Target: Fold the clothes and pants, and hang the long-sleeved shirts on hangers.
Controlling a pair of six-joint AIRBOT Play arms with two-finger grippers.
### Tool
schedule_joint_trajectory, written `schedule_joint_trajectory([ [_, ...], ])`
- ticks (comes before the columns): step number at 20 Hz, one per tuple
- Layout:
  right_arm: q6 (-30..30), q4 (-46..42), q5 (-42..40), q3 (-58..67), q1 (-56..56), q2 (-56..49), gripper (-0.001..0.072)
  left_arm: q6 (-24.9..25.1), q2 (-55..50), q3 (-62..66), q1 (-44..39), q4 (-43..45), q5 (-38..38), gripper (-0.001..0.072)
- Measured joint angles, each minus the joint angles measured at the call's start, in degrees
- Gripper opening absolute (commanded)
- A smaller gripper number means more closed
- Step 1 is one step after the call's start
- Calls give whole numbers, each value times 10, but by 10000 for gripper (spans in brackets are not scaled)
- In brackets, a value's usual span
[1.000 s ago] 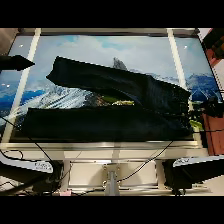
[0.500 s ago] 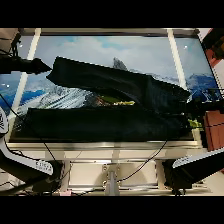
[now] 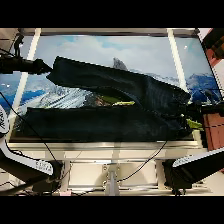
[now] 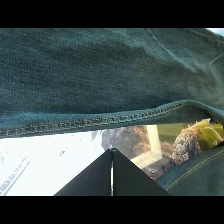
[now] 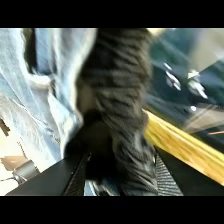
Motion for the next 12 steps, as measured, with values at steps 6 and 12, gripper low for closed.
schedule_joint_trajectory([
  [6, -4, 11, 18, 0, -23, 0, 643, 0, 0, 0, 0, 0, -10, 41],
  [12, -20, 12, 12, 0, -18, 1, 679, 0, 0, 0, 0, 0, -12, 41],
])
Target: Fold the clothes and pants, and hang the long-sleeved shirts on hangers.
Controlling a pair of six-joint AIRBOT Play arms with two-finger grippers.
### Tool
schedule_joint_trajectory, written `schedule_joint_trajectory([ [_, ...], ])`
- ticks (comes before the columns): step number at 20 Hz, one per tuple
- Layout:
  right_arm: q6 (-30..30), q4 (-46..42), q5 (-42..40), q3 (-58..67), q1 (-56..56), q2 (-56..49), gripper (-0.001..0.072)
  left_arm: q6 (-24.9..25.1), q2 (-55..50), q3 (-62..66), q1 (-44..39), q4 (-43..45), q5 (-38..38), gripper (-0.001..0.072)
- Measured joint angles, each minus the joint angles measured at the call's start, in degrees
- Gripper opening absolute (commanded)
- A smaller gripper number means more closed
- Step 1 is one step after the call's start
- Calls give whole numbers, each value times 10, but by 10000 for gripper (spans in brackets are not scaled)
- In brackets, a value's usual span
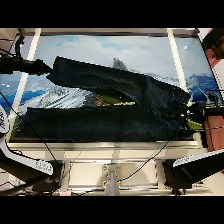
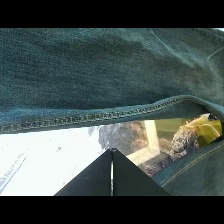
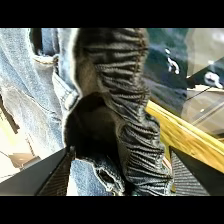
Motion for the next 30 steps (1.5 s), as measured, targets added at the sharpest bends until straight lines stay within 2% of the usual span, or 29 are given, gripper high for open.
schedule_joint_trajectory([
  [5, -27, -31, -3, 13, 10, 1, 678, 0, 0, 0, 0, 0, -2, 41],
  [13, -36, -82, 0, 66, 12, 1, 678, 0, 0, 0, 0, 0, -4, 41],
  [24, -26, -71, 20, 77, 49, 3, 679, 0, 0, 0, 0, 0, -4, 41],
  [30, -22, -74, 4, 77, 55, 3, 677, 0, -2, 0, 0, 0, -4, 41],
])
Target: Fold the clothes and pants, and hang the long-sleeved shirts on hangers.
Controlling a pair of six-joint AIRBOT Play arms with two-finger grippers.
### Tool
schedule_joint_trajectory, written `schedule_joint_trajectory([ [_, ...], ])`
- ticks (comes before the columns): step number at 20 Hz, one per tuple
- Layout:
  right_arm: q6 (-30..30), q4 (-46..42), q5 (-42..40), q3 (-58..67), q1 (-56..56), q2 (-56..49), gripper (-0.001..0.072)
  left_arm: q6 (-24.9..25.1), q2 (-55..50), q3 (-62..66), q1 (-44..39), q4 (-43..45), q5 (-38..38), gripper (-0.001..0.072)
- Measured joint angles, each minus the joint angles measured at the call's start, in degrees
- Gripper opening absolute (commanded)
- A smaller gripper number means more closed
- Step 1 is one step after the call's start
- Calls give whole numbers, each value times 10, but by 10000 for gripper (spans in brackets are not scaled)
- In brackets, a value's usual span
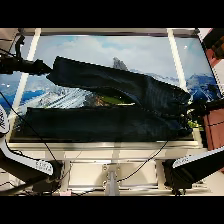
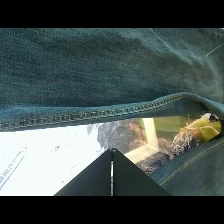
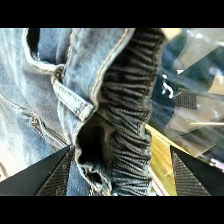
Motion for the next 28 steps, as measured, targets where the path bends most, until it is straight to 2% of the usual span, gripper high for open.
schedule_joint_trajectory([
  [5, 1, 2, -16, -20, 21, -1, 650, 0, -13, 0, -4, 0, 0, 44],
  [8, -2, 8, -25, -43, 36, 0, 556, 0, -29, 0, -7, 0, 0, 51],
  [9, -3, 7, -29, -49, 39, 0, 506, 0, -35, 0, -8, 0, 2, 94],
  [10, -3, 6, -34, -52, 41, 0, 414, 0, -40, 0, -9, 0, 4, 288],
  [11, -4, 3, -40, -55, 42, -1, 296, 0, -45, 0, -9, 0, 9, 617],
  [12, -5, 1, -47, -57, 43, -2, 195, 0, -50, 0, -9, 0, 17, 701],
  [15, -6, -3, -56, -61, 46, -2, 43, 0, -66, 0, -9, 0, 58, 701],
  [21, -6, -1, -57, -62, 46, -1, 43, -4, -102, 0, -9, 6, 171, 700],
  [25, -6, 0, -58, -62, 46, -1, 43, -59, -115, 0, -8, 80, 201, 694],
  [27, -5, 1, -60, -62, 46, -1, 43, -105, -118, 0, -6, 135, 214, 584],
  [28, -5, 2, -62, -62, 46, -1, 43, -124, -120, 0, -4, 154, 221, 583],
])
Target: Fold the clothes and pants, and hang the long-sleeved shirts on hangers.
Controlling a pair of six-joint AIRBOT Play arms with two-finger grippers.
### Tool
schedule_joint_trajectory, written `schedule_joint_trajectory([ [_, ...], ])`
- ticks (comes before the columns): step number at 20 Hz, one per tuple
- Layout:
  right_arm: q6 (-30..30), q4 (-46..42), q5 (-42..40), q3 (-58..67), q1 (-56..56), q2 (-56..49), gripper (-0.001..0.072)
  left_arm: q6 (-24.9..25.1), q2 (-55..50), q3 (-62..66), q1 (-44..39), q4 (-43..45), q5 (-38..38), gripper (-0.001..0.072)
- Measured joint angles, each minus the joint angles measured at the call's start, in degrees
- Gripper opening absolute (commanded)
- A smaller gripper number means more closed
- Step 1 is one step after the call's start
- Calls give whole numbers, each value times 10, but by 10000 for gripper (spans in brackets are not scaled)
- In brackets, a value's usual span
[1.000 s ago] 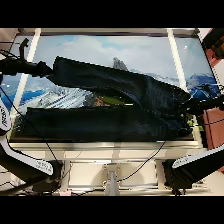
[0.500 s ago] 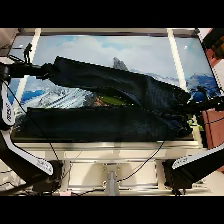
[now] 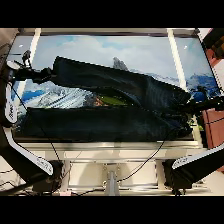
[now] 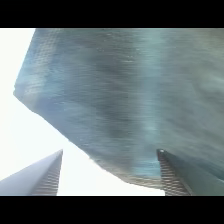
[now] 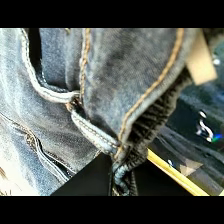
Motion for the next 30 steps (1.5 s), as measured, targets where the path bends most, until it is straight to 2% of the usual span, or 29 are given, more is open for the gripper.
schedule_joint_trajectory([
  [1, 0, 1, -2, 0, 0, 0, 43, -18, -1, 0, 2, 15, 10, 582],
  [3, 1, 2, -5, 0, 0, 0, 43, -53, -8, 0, 8, 36, 28, 472],
  [7, 3, 2, -10, 0, 0, 0, 43, -100, -30, 1, 11, 48, 62, 471],
  [8, 3, 2, -11, 0, 0, 0, 43, -107, -35, 1, 10, 40, 75, 426],
  [9, 4, 2, -11, 0, 0, 0, 43, -111, -40, 1, 7, 34, 92, 306],
  [10, 5, 2, -12, 0, 0, 0, 43, -113, -45, 1, 5, 30, 103, 275],
  [13, 5, 2, -14, 0, 0, 0, 43, -120, -58, 1, -11, 19, 136, 275],
  [14, 5, 2, -15, 0, 0, 1, 43, -120, -62, 1, -18, 17, 144, 236],
  [15, 5, 2, -16, 0, 0, 0, 43, -118, -66, 1, -26, 17, 154, 113],
  [16, 5, 2, -16, 0, 0, 1, 43, -113, -69, 1, -34, 16, 161, 39],
  [20, 6, 14, -23, 0, 0, 1, 42, -87, -61, 0, -56, 19, 186, 39],
  [24, 6, 71, -37, 5, 0, 1, 42, -71, -8, 1, -52, 24, 188, 39],
  [27, 11, 111, -33, 17, 0, 2, 42, -70, 56, 2, -38, 63, 153, 39],
  [30, 29, 130, -46, 25, 0, 2, 42, -100, 114, 1, -21, 146, 63, 39],
])
